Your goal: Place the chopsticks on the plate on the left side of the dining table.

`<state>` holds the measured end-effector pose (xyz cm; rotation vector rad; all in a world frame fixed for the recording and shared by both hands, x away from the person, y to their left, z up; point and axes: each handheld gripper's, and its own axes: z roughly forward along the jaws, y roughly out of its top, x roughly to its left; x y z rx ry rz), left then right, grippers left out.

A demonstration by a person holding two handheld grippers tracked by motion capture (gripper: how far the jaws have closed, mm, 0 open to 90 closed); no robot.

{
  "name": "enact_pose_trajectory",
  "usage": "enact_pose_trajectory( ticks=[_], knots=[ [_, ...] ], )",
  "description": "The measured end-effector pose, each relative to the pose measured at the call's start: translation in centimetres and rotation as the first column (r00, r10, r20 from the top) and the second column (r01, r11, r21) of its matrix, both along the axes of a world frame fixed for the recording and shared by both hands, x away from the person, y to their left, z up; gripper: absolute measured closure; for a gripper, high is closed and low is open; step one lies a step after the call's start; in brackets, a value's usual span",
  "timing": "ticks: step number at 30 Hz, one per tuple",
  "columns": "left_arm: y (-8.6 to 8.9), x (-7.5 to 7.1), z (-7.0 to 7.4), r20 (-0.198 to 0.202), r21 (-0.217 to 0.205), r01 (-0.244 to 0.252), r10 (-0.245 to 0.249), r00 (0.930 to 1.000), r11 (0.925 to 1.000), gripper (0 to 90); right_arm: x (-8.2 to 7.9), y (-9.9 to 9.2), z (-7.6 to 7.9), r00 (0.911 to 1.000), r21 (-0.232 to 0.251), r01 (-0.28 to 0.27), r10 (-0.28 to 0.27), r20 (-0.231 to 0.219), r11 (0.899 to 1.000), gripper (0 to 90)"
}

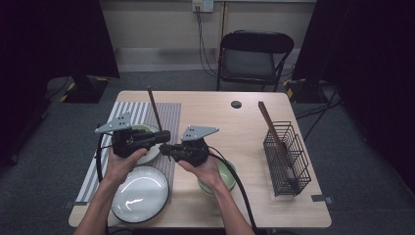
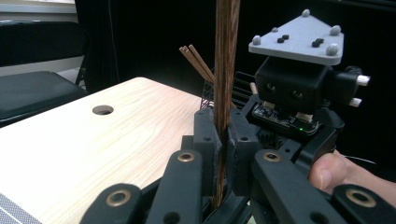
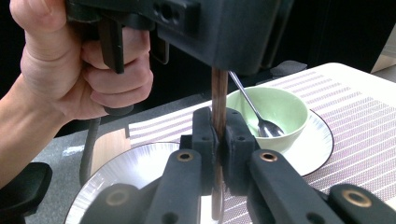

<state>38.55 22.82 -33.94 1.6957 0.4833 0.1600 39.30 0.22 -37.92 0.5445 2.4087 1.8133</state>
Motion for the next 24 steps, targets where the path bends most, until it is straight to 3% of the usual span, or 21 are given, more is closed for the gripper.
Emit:
enact_pose_trajectory(
  ticks=[4, 9, 12, 24],
  knots=[
    [0.12, 0.02, 0.05, 0.002, -0.009, -0.004, 0.004, 1.0, 1.0, 84.9, -0.03, -0.11, -0.2, 1.0, 0.002, -0.002, 0.002, -0.004, 1.0, 82.8],
    [0.4, 0.18, -0.1, -0.011, -0.02, 0.0, 0.0, 0.9999, 0.9998, 84.9, -0.03, -0.28, -0.49, 0.9999, 0.016, -0.001, 0.001, -0.013, 1.0, 85.6],
    [0.19, 0.18, -0.16, -0.006, -0.006, 0.0, 0.0, 1.0, 1.0, 84.9, -0.03, -0.16, -0.59, 1.0, 0.016, -0.004, 0.004, -0.007, 1.0, 85.5],
    [0.67, 0.56, -0.45, -0.013, -0.023, -0.022, 0.022, 0.9997, 0.9995, 82.5, -0.04, -0.19, -0.46, 0.9998, -0.003, 0.017, -0.017, 0.015, 1.0, 87.0]
  ],
)
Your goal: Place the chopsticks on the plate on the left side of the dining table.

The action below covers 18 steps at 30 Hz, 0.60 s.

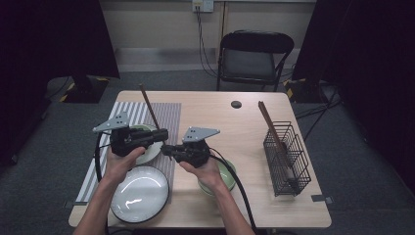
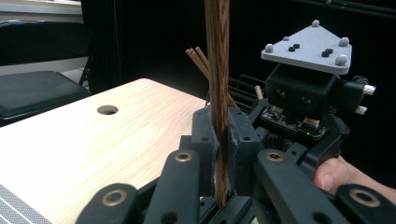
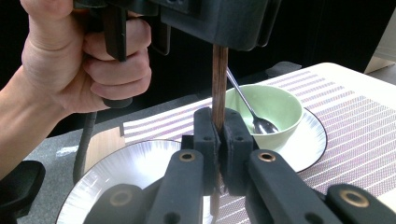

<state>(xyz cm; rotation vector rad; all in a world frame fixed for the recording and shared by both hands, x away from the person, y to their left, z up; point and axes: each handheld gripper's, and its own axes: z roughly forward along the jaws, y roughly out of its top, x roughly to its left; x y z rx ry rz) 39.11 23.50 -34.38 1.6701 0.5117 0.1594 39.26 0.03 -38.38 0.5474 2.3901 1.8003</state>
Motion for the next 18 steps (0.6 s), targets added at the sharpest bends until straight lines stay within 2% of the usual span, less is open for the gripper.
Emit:
enact_pose_trajectory(
  ticks=[10, 13, 15, 18],
  knots=[
    [0.3, 0.18, -0.07, -0.008, -0.021, 0.0, 0.0, 1.0, 0.9998, 67.1, 0.15, 0.07, -0.22, 0.9997, -0.018, -0.012, 0.012, -0.021, 1.0, 87.0],
    [0.39, 0.29, -0.09, -0.01, -0.005, -0.019, 0.019, 0.9998, 0.9998, 65.2, -0.1, 0.11, -0.14, 0.9997, -0.028, -0.017, 0.017, -0.016, 0.999, 87.0],
    [0.5, 0.39, -0.17, -0.013, -0.027, -0.015, 0.015, 0.9998, 0.9995, 63.6, -0.22, -0.06, 0.02, 0.9999, -0.024, -0.015, 0.015, -0.009, 1.0, 87.0],
    [0.54, 0.45, -0.11, -0.011, -0.016, -0.025, 0.025, 0.9996, 0.9996, 61.4, -0.3, -0.32, 0.17, 1.0, -0.03, -0.003, 0.003, 0.0, 1.0, 87.1]
  ],
)
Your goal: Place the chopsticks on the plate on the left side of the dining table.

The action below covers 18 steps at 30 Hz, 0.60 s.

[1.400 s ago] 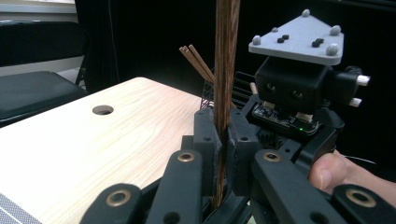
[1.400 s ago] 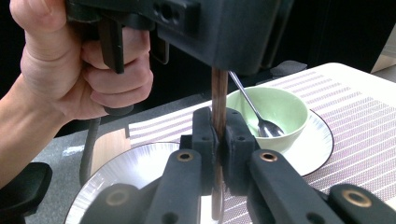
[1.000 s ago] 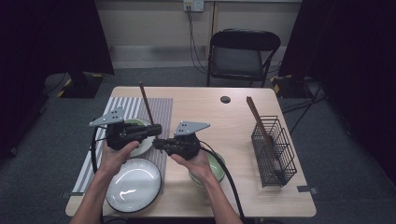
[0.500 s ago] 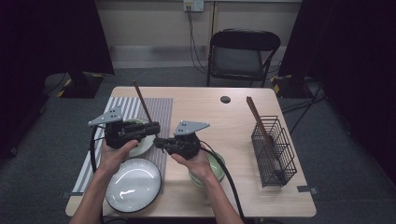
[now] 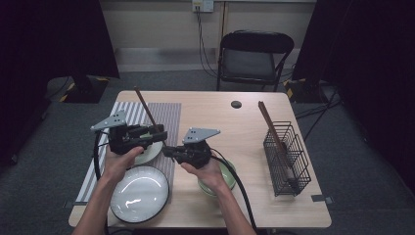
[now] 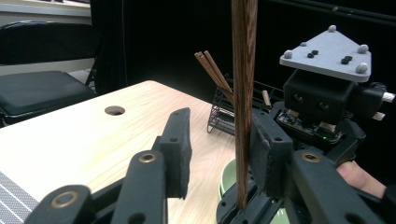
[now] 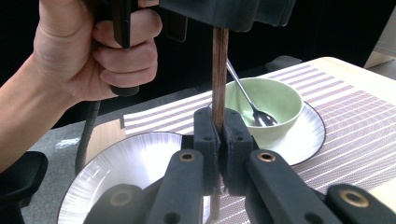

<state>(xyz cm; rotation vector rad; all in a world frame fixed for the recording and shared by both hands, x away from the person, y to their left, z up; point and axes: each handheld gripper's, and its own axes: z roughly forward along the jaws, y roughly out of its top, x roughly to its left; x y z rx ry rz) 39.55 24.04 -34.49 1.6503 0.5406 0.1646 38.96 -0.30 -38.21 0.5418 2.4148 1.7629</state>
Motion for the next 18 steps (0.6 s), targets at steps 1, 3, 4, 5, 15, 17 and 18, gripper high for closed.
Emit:
enact_pose_trajectory(
  ticks=[1, 3, 4, 5, 15, 17, 18],
  knots=[
    [0.0, 0.0, 0.0, 0.0, -0.001, 0.002, -0.002, 1.0, 1.0, 61.3, 0.0, -0.1, 0.0, 1.0, -0.001, 0.001, -0.001, 0.0, 1.0, 87.1],
    [0.0, 0.0, 0.0, -0.003, 0.0, -0.002, 0.002, 1.0, 1.0, 60.2, 0.0, -0.2, 0.0, 1.0, 0.001, 0.004, -0.004, 0.004, 1.0, 87.0],
    [0.0, 0.0, 0.0, -0.003, 0.0, -0.002, 0.002, 1.0, 1.0, 59.6, -0.1, -0.3, 0.1, 1.0, 0.003, 0.004, -0.004, 0.005, 1.0, 87.0],
    [0.0, 0.0, 0.0, -0.005, -0.004, -0.003, 0.003, 1.0, 1.0, 59.3, -0.1, -0.4, 0.1, 1.0, 0.003, 0.004, -0.004, 0.004, 1.0, 87.0],
    [0.4, 0.2, -0.2, -0.01, 0.001, -0.019, 0.019, 0.9998, 0.9998, 57.0, -0.3, -1.0, 0.5, 0.9998, 0.006, 0.018, -0.018, 0.009, 1.0, 87.0],
    [0.5, 0.1, -0.2, -0.009, -0.002, -0.028, 0.028, 0.9996, 0.9996, 56.6, -0.3, -1.2, 0.6, 0.9998, 0.004, 0.017, -0.018, 0.012, 1.0, 86.9],
    [0.5, 0.1, -0.3, -0.009, -0.002, -0.026, 0.026, 0.9996, 0.9997, 56.6, -0.3, -1.2, 0.6, 0.9998, 0.007, 0.017, -0.017, 0.012, 1.0, 86.9]
  ],
)
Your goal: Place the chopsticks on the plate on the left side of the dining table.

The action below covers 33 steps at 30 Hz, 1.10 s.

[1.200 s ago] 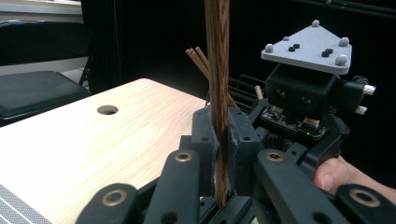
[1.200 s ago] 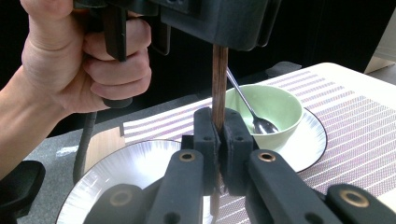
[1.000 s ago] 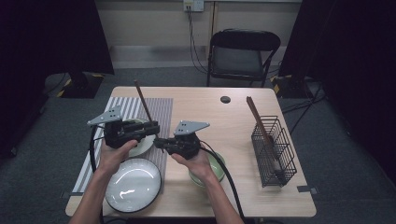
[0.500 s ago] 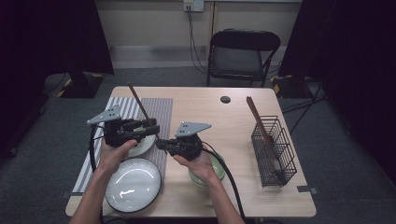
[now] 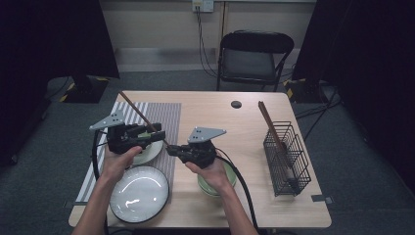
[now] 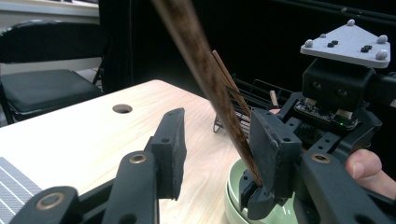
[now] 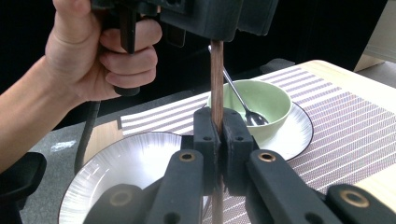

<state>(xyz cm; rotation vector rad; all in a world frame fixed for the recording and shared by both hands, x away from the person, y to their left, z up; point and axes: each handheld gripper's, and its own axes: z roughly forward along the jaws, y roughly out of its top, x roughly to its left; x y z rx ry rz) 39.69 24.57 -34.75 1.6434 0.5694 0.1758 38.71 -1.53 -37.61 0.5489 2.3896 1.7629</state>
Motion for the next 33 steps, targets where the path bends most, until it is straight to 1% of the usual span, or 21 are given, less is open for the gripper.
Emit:
enact_pose_trajectory(
  ticks=[6, 9, 12, 14, 16, 17, 18, 19, 20, 21, 22, 23, 24, 29, 31, 33],
  knots=[
    [0.2, 0.1, -0.1, -0.013, -0.008, -0.001, 0.001, 0.9999, 1.0, 54.1, 0.0, -0.1, 0.2, 1.0, -0.006, -0.002, 0.002, 0.006, 1.0, 86.9],
    [0.2, 0.1, -0.1, -0.008, -0.009, 0.005, -0.005, 1.0, 0.9999, 54.1, -0.1, -0.3, 0.3, 1.0, -0.007, -0.004, 0.004, 0.009, 1.0, 86.8],
    [0.4, 0.1, -0.2, -0.008, -0.013, 0.001, -0.001, 1.0, 0.9999, 54.1, -0.1, -0.4, 0.5, 0.9998, -0.005, -0.004, 0.005, 0.017, 1.0, 86.7],
    [0.5, 0.1, -0.2, -0.012, -0.012, -0.002, 0.002, 0.9999, 0.9999, 54.0, 0.0, -0.6, 0.5, 1.0, 0.018, -0.007, 0.007, 0.007, 1.0, 86.5],
    [0.6, 0.2, -0.2, -0.019, -0.008, -0.007, 0.007, 0.9998, 0.9999, 52.9, -0.1, -0.5, 0.5, 1.0, 0.009, -0.004, 0.004, 0.008, 1.0, 86.6],
    [0.7, 0.2, -0.2, -0.024, -0.019, -0.003, 0.002, 0.9997, 0.9998, 52.3, -0.1, -0.4, 0.5, 0.9999, 0.003, -0.004, 0.003, 0.013, 1.0, 86.6],
    [0.7, 0.2, -0.1, -0.025, -0.038, 0.004, -0.005, 0.9997, 0.9993, 52.5, -0.1, -0.4, 0.5, 0.9999, 0.011, -0.008, 0.008, 0.011, 1.0, 86.6],
    [0.7, 0.0, 0.0, -0.019, -0.046, 0.001, -0.002, 0.9998, 0.9989, 53.4, 0.0, -0.5, 0.5, 0.9999, 0.026, -0.013, 0.013, 0.007, 1.0, 86.6],
    [0.6, -0.2, 0.3, -0.003, -0.033, -0.009, 0.009, 1.0, 0.9994, 54.0, 0.0, -0.4, 0.5, 0.9998, 0.028, -0.016, 0.016, 0.007, 0.999, 86.7],
    [0.6, -0.3, 0.5, 0.009, -0.026, -0.018, 0.018, 0.9998, 0.9995, 53.4, -0.1, -0.4, 0.5, 0.9998, 0.023, -0.018, 0.017, 0.012, 1.0, 86.7],
    [0.7, -0.4, 0.6, 0.011, -0.036, -0.017, 0.018, 0.9998, 0.9992, 51.0, 0.0, -0.4, 0.5, 0.9998, 0.028, -0.021, 0.021, 0.007, 0.999, 86.8],
    [0.9, -0.4, 0.7, 0.01, -0.048, -0.017, 0.017, 0.9998, 0.9987, 50.5, 0.0, -0.5, 0.5, 0.9997, 0.035, -0.025, 0.025, 0.003, 0.999, 86.8],
    [1.1, -0.4, 0.8, 0.011, -0.055, -0.017, 0.018, 0.9998, 0.9983, 50.7, 0.1, -0.6, 0.5, 0.9998, 0.032, -0.021, 0.021, 0.001, 0.999, 86.8],
    [2.0, 0.0, 0.6, -0.001, -0.063, -0.047, 0.047, 0.9989, 0.9969, 48.4, -0.1, -0.5, 0.2, 0.9994, 0.01, -0.034, 0.034, 0.002, 0.999, 86.8],
    [2.2, 0.1, 0.4, -0.004, -0.059, -0.057, 0.057, 0.9984, 0.9966, 48.1, -0.1, -0.5, 0.2, 0.9997, 0.01, -0.025, 0.025, 0.003, 1.0, 86.7],
    [2.3, 0.2, 0.3, -0.011, -0.065, -0.058, 0.057, 0.9983, 0.9962, 48.0, -0.1, -0.6, 0.3, 0.9999, 0.014, -0.015, 0.014, 0.004, 1.0, 86.6]
  ],
)
